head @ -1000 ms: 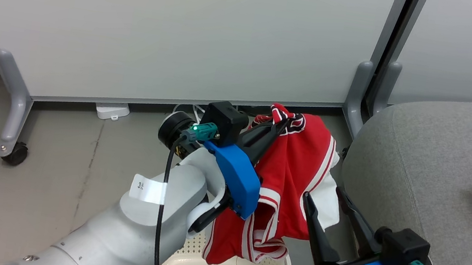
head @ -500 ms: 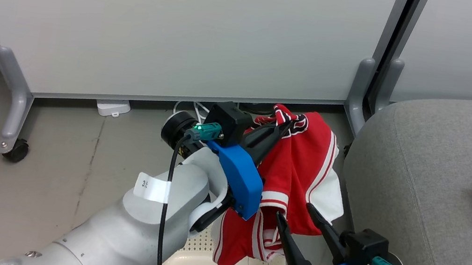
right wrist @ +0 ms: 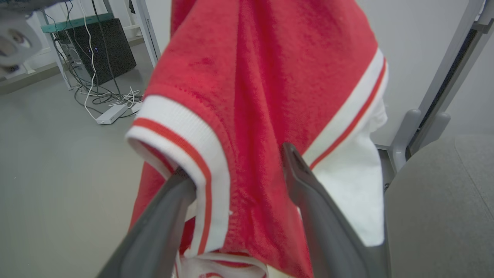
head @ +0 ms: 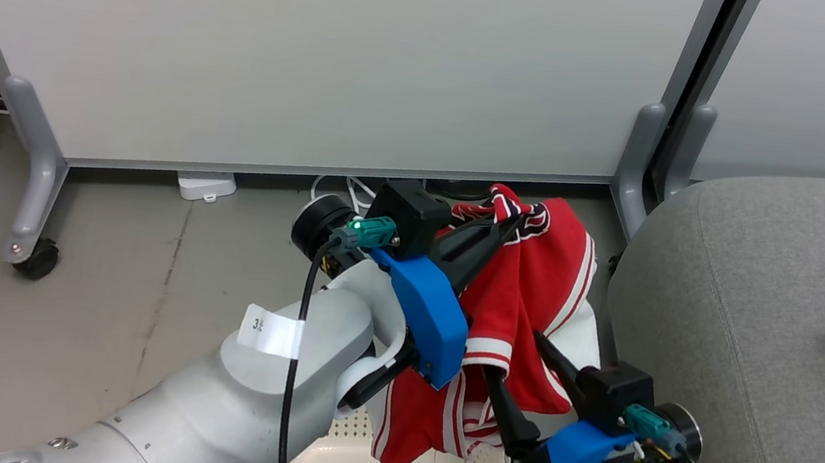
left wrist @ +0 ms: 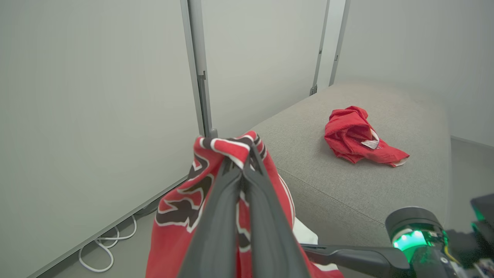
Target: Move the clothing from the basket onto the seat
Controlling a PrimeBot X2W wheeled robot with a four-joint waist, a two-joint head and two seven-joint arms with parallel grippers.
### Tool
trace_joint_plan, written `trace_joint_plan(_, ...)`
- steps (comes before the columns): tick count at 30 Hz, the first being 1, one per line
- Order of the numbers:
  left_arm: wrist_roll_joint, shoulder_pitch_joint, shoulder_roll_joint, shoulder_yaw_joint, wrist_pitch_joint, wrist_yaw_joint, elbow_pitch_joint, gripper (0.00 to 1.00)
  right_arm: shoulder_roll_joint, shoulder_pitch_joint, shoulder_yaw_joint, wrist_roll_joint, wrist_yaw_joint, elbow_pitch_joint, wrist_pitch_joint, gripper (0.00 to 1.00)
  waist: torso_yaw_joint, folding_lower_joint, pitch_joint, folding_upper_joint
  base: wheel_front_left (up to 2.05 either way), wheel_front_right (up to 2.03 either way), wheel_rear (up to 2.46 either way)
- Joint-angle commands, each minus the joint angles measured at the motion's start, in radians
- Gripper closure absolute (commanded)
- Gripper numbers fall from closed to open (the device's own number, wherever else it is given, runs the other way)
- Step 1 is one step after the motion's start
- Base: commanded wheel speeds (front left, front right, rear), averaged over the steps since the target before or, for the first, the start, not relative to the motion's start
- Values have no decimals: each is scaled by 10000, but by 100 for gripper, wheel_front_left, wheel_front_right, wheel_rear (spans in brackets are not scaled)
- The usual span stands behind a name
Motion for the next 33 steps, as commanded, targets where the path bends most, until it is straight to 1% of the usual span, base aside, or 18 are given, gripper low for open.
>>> trace_joint_plan(1, -58, -82, 4, -19, -51, -21, -26, 100, -8, -213, 19, -54, 1, 112, -61, 0, 4, -1, -1, 0, 0, 0, 0)
trace_joint_plan(9, -110, -81, 3, -120, -52, -21, -126, 100, -8, -1078, 583, 449, 1, 1367, -233, 0, 50, -1, 10, 0, 0, 0, 0)
trace_joint_plan(16, -124, -165, 3, -182, -53, -22, -95, 100, -8, -1608, 994, 918, 1, 2121, -538, 0, 82, -1, 28, 0, 0, 0, 0)
trace_joint_plan(17, -123, -172, 3, -183, -53, -20, -90, 100, -7, -1655, 1058, 1008, 1, 2192, -547, 15, 83, -1, 28, 0, 0, 0, 0)
trace_joint_plan(18, -126, -177, 3, -186, -53, -20, -83, 100, -8, -1700, 1114, 1099, 1, 2258, -591, 65, 82, -1, 29, 0, 0, 0, 0)
trace_joint_plan(19, -130, -178, 3, -188, -53, -20, -76, 100, -8, -1740, 1179, 1181, 1, 2323, -635, 100, 79, -1, 29, 0, 0, 0, 0)
trace_joint_plan(33, -54, -154, 3, -114, -53, -20, -13, 100, -8, -2040, 1748, 1992, 1, 2863, -1005, 100, -24, -1, 24, 0, 0, 0, 0)
